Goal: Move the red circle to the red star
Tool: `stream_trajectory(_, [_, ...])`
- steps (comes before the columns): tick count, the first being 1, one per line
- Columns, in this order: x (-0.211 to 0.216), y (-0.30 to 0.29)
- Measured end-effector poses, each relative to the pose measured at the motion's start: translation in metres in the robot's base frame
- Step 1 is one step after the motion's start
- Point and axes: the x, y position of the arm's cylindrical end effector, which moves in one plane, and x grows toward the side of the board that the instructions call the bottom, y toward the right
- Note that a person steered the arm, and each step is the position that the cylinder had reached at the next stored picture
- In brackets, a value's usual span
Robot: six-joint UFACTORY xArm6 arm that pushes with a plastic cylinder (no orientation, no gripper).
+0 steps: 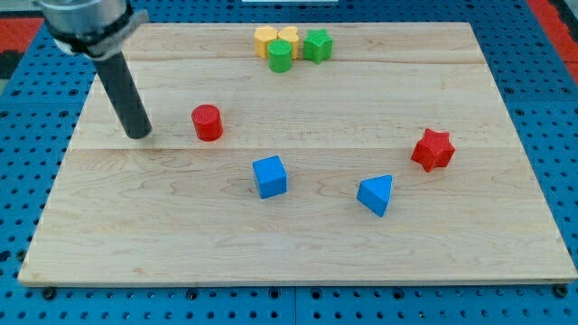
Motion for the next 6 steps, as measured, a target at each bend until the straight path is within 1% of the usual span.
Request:
stream_trajectory(1, [-0.015, 0.114])
stream_trajectory(2, [0.005, 0.075])
stream_trajectory(3, [-0.029, 0.053])
stream_trajectory(4, [-0.057, 0.111])
stream_trajectory(5, [-0.06, 0.223])
stream_trajectory(6, [-0.061, 0.242])
